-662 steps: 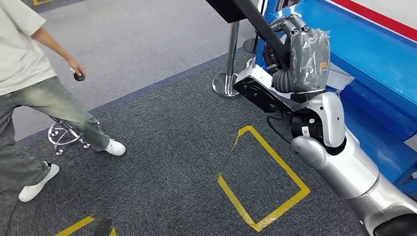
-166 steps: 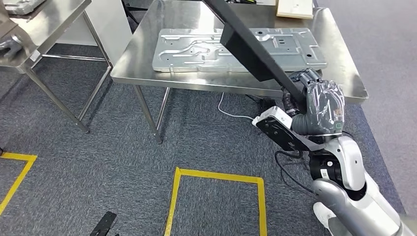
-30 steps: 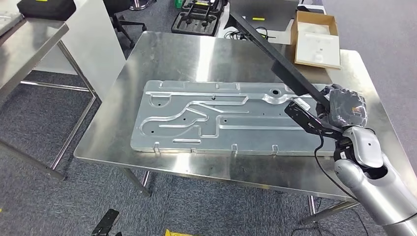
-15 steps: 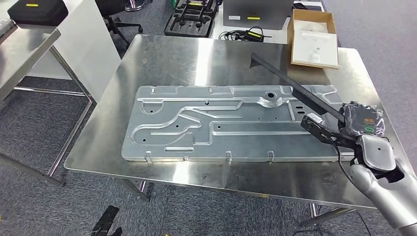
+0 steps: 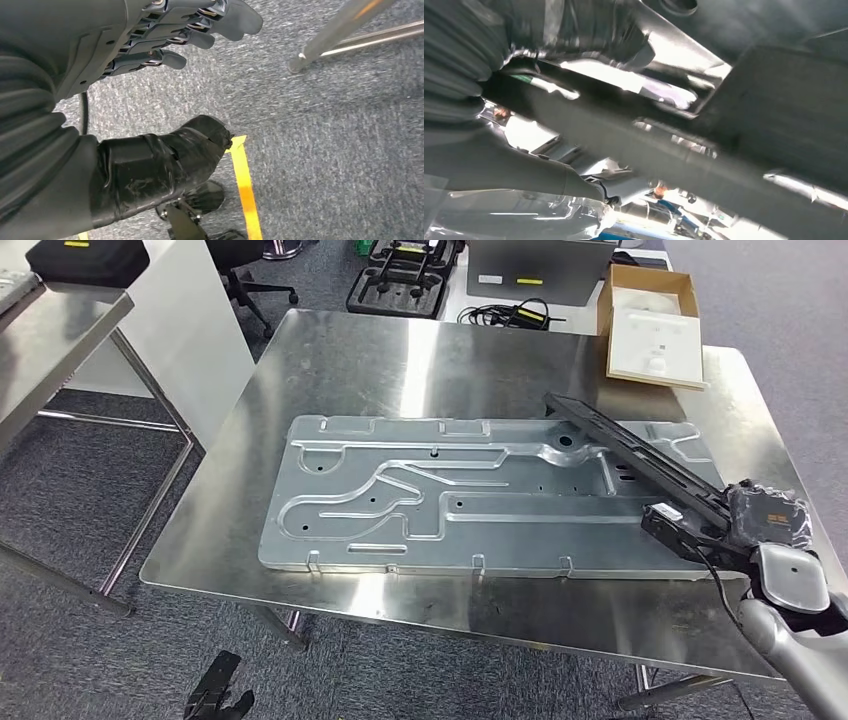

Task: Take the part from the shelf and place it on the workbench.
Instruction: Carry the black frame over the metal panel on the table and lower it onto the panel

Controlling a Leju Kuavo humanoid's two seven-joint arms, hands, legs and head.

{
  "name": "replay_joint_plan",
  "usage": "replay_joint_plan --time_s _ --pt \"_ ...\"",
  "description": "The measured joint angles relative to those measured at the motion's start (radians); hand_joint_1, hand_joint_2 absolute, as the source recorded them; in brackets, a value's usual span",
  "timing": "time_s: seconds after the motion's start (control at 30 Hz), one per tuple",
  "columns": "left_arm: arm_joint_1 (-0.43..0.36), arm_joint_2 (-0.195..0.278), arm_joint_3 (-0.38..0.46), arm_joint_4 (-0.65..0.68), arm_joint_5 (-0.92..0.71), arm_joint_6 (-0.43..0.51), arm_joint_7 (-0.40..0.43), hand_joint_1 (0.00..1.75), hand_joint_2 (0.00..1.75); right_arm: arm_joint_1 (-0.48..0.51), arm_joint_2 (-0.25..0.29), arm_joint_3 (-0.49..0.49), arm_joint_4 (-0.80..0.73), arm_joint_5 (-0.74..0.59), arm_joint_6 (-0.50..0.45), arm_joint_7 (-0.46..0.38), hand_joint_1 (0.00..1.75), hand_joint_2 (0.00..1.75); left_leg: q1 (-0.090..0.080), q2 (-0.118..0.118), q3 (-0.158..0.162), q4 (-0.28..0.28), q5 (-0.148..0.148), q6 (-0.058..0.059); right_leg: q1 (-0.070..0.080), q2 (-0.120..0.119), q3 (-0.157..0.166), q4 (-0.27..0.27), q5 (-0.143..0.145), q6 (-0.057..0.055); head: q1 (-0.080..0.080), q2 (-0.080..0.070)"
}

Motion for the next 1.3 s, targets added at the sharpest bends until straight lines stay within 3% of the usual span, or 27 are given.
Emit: replay_joint_plan --time_s 0.07,0.13,0.2,0.3,0.37,0.4,0.47,0.53,0.63,0.7,0.83,0.87,0.9,0.97,1.03,1.17,1.23,1.3 --pt "-0.001 0.001 0.000 0.000 -0.002 -0.003 -0.002 0.00 0.00 0.004 -0.001 -0.004 0.008 0.004 0.003 -0.004 0.00 0.00 -0.004 -0.002 -0.005 0.008 -0.005 -0.010 0.003 0.002 0.013 -0.025 -0.006 -0.006 0.001 0.000" --pt "-0.001 0.002 0.000 0.000 -0.007 -0.004 -0.002 0.00 0.00 0.008 -0.002 -0.008 0.012 0.006 0.004 -0.005 0.00 0.00 -0.003 -0.002 -0.005 0.011 -0.009 -0.017 0.002 0.003 0.014 -0.027 -0.005 -0.018 0.001 0.000" --pt "-0.002 0.002 0.000 0.000 -0.009 -0.004 -0.002 0.00 0.00 0.009 -0.001 -0.012 0.014 -0.001 0.003 -0.006 0.00 0.00 -0.001 0.000 -0.022 0.053 -0.037 -0.026 0.001 0.003 0.017 -0.029 -0.004 -0.029 -0.001 0.000" --pt "-0.002 0.002 0.000 0.000 -0.005 0.002 0.000 0.00 0.00 0.013 0.000 -0.020 0.017 -0.051 -0.012 -0.005 0.00 0.00 0.001 0.002 -0.106 0.225 -0.117 -0.035 0.004 0.002 0.019 -0.029 -0.007 -0.037 -0.004 0.000" --pt "0.001 0.002 0.000 0.000 0.001 0.010 0.005 0.00 0.00 0.022 0.004 -0.031 0.019 -0.101 -0.033 -0.007 0.00 0.00 0.001 0.002 -0.138 0.280 -0.119 -0.032 0.008 0.001 0.021 -0.029 -0.007 -0.039 -0.004 0.000" --pt "0.002 0.002 0.000 0.000 0.005 0.017 0.008 0.00 0.00 0.026 0.006 -0.038 0.019 -0.125 -0.045 -0.009 0.00 0.00 0.001 0.002 -0.128 0.255 -0.095 -0.028 0.010 0.002 0.022 -0.029 -0.008 -0.040 -0.004 0.000" --pt "0.002 0.003 0.000 0.000 0.013 0.036 0.014 0.00 0.00 0.031 0.011 -0.052 0.017 -0.166 -0.071 -0.015 0.00 0.00 -0.003 0.002 -0.068 0.127 -0.030 -0.014 0.012 0.002 0.026 -0.030 -0.008 -0.040 -0.003 0.000" --pt "0.000 0.004 0.002 0.000 0.019 0.057 0.028 0.00 0.00 0.029 0.014 -0.063 0.012 -0.191 -0.086 -0.020 0.00 0.00 -0.009 0.001 -0.019 0.026 0.001 -0.004 0.014 0.002 0.028 -0.032 -0.008 -0.036 -0.003 0.000" --pt "-0.001 0.004 0.004 0.000 0.021 0.083 0.065 0.00 0.00 0.021 0.025 -0.069 -0.010 -0.212 -0.084 -0.025 0.00 0.00 -0.011 0.002 -0.008 -0.003 0.007 0.003 0.014 0.003 0.030 -0.041 -0.002 -0.021 -0.003 0.000" --pt "-0.003 0.003 0.005 0.000 0.020 0.094 0.087 0.00 0.00 0.005 0.034 -0.069 -0.027 -0.229 -0.075 -0.026 0.00 0.00 -0.006 0.003 0.003 -0.021 0.019 0.012 0.015 0.001 0.022 -0.020 -0.021 -0.014 -0.002 0.000" --pt "-0.004 0.000 0.005 0.000 0.015 0.101 0.118 0.00 1.75 -0.030 0.066 -0.067 -0.060 -0.281 -0.064 -0.039 0.00 0.00 -0.004 0.004 0.006 -0.029 0.030 0.020 0.011 -0.001 -0.064 0.190 -0.129 -0.007 0.000 0.000" --pt "-0.004 -0.001 0.005 0.000 0.014 0.101 0.124 0.00 1.75 -0.036 0.076 -0.066 -0.071 -0.296 -0.062 -0.043 0.00 0.00 -0.004 0.004 0.005 -0.026 0.030 0.020 0.010 -0.001 -0.073 0.213 -0.131 -0.005 0.000 0.000" --pt "-0.003 -0.002 0.005 0.000 0.012 0.101 0.126 0.00 1.75 -0.043 0.085 -0.064 -0.082 -0.314 -0.061 -0.045 0.00 0.00 -0.004 0.003 0.003 -0.021 0.029 0.018 0.008 -0.001 -0.064 0.200 -0.113 -0.004 0.000 0.000" --pt "-0.003 -0.005 0.005 0.000 0.011 0.102 0.129 0.00 1.75 -0.066 0.102 -0.060 -0.108 -0.359 -0.059 -0.048 0.00 0.00 -0.003 0.001 -0.002 -0.010 0.024 0.013 0.005 -0.001 -0.007 0.087 -0.054 -0.003 0.000 0.000" --pt "-0.004 -0.006 0.005 0.000 0.011 0.105 0.128 0.00 1.75 -0.090 0.119 -0.057 -0.132 -0.398 -0.059 -0.050 0.00 0.00 -0.006 0.000 -0.013 0.004 0.020 0.003 0.006 0.000 0.039 -0.008 -0.023 -0.007 0.000 0.000" --pt "0.001 -0.006 0.006 0.000 0.011 0.110 0.127 0.00 1.75 -0.109 0.146 -0.052 -0.168 -0.463 -0.061 -0.054 0.00 0.00 -0.007 -0.005 -0.031 0.013 0.024 -0.017 0.011 -0.001 0.036 -0.029 -0.011 -0.029 -0.001 0.000" --pt "0.003 -0.006 0.006 0.000 0.016 0.114 0.124 0.00 1.75 -0.125 0.164 -0.044 -0.182 -0.542 -0.060 -0.039 0.00 0.00 -0.005 -0.007 -0.052 0.061 -0.018 -0.029 0.008 -0.004 0.029 -0.035 0.000 -0.044 -0.005 0.000" --pt "0.004 -0.006 0.009 0.000 0.025 0.118 0.120 0.00 1.75 -0.144 0.185 -0.030 -0.189 -0.632 -0.068 -0.007 0.00 0.00 -0.001 -0.006 -0.094 0.172 -0.095 -0.040 0.010 -0.005 0.015 -0.037 0.012 -0.053 -0.011 0.000"
